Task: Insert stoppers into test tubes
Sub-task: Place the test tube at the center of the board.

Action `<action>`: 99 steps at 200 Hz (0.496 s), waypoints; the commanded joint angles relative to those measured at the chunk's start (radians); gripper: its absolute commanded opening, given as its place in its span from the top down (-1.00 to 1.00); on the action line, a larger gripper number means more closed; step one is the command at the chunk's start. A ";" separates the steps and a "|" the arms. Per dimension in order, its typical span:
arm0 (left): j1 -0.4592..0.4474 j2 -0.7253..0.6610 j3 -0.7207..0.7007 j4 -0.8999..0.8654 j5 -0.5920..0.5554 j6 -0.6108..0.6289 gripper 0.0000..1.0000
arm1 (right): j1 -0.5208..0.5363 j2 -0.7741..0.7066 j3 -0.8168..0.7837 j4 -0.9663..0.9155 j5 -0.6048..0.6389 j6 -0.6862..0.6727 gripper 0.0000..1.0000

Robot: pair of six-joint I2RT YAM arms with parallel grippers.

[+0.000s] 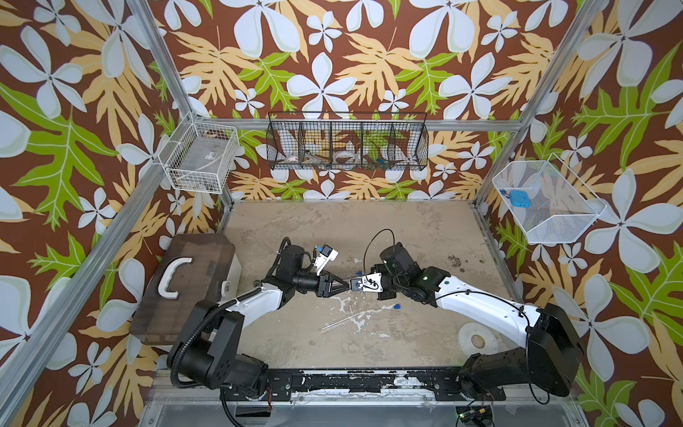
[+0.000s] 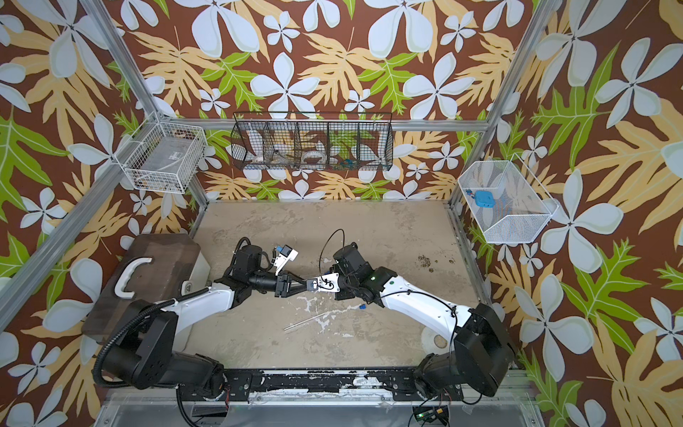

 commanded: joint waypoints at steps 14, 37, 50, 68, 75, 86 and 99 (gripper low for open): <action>0.017 -0.152 -0.059 -0.076 -0.186 0.106 -0.62 | -0.001 0.033 0.021 -0.003 0.034 -0.020 0.79; 0.092 -0.286 -0.142 -0.023 -0.240 0.102 -0.80 | -0.013 0.111 0.087 -0.035 0.038 -0.017 0.78; 0.150 -0.346 -0.174 0.006 -0.274 0.091 -0.81 | -0.021 0.168 0.128 -0.045 0.038 -0.017 0.78; 0.189 -0.377 -0.145 -0.044 -0.381 0.139 -0.82 | -0.037 0.251 0.192 -0.052 0.028 -0.020 0.76; 0.195 -0.382 -0.124 -0.071 -0.436 0.168 -0.83 | -0.043 0.282 0.217 -0.052 0.025 -0.024 0.75; 0.202 -0.387 -0.096 -0.100 -0.534 0.198 -0.85 | -0.051 0.333 0.261 -0.058 0.018 -0.037 0.73; 0.211 -0.392 -0.075 -0.119 -0.629 0.212 -0.86 | -0.058 0.400 0.328 -0.079 0.021 -0.049 0.71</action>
